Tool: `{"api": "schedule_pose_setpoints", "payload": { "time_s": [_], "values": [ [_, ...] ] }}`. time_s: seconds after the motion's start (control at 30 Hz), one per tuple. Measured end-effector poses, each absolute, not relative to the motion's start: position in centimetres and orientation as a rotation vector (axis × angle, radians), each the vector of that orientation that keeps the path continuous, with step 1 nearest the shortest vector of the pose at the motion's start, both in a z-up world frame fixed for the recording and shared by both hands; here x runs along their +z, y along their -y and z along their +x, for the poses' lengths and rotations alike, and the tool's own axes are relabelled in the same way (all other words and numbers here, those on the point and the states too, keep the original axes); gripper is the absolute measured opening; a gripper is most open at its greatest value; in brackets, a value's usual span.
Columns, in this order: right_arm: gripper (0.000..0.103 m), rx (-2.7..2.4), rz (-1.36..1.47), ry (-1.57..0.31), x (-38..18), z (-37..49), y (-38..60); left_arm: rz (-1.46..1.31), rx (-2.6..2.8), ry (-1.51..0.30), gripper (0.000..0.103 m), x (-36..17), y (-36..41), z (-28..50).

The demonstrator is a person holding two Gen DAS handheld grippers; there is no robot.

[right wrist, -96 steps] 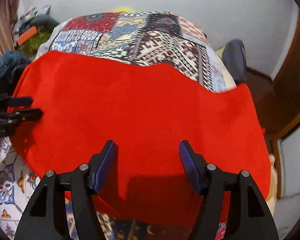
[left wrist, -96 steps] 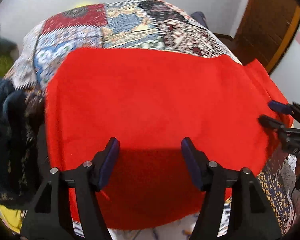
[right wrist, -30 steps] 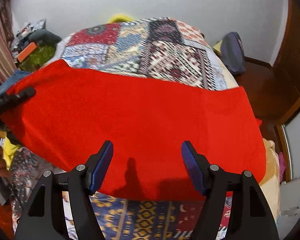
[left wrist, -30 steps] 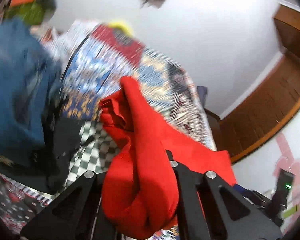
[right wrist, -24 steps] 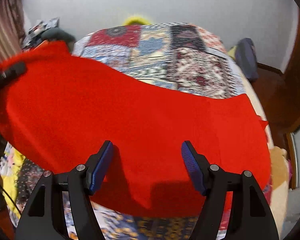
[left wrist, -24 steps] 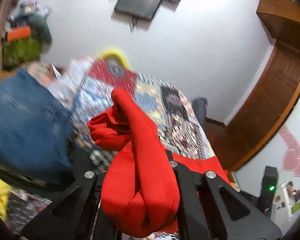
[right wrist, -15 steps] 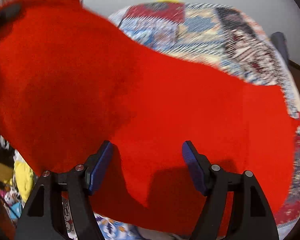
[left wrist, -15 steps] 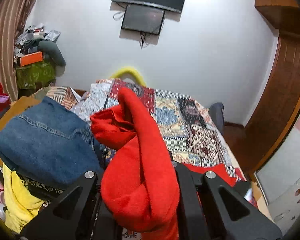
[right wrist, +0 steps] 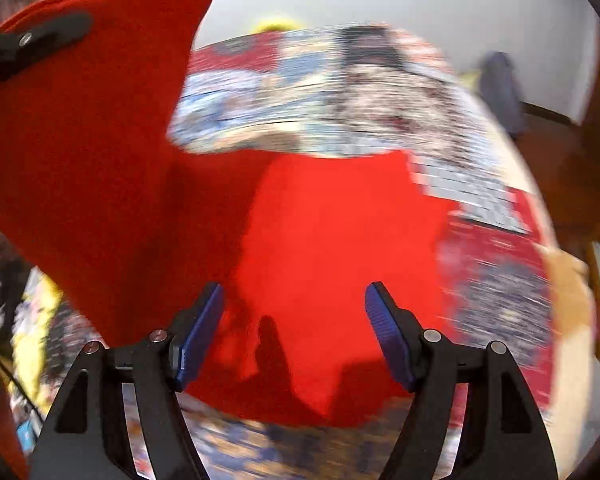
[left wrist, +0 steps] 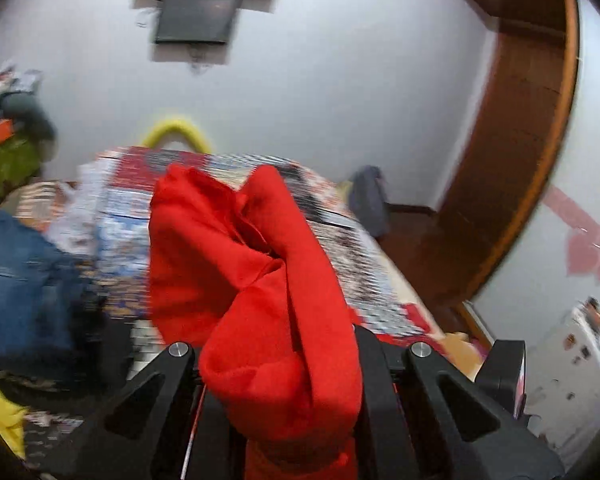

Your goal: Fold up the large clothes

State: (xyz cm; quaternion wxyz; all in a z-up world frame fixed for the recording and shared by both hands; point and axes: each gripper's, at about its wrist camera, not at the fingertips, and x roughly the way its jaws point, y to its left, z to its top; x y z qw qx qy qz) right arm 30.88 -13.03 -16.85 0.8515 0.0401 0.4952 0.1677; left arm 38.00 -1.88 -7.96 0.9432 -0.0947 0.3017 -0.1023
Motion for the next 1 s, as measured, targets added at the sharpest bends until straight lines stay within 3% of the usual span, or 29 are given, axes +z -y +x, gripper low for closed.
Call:
{"api": "schedule_pose_setpoints", "payload": {
  "time_s": [0.27, 0.47, 0.53, 0.67, 1.0],
  "values": [
    [0.070, 0.143, 0.170, -1.141, -20.4, 28.9, 22.3, -0.286, -0.460, -0.951, 0.005, -17.0, 11.1, 42.3],
    [0.070, 0.131, 0.172, -1.172, -21.5, 27.1, 24.1, -0.156, -0.514, -1.199, 0.007, -24.9, 13.9, 41.7],
    [0.070, 0.140, 0.165, -1.163, -20.8, 26.2, 24.6, -0.172, -0.542, -1.198, 0.012, -24.8, 13.1, 40.9],
    [0.070, 0.150, 0.155, -1.137, -19.5, 26.0, 24.4, -0.178, -0.620, -1.189, 0.036, -22.7, 12.4, 38.6],
    [0.070, 0.224, 0.141, -0.997, -14.8, 27.5, 21.3, 0.121, -0.535, -0.934, 0.039, -14.7, 9.6, 32.1]
  ]
}}
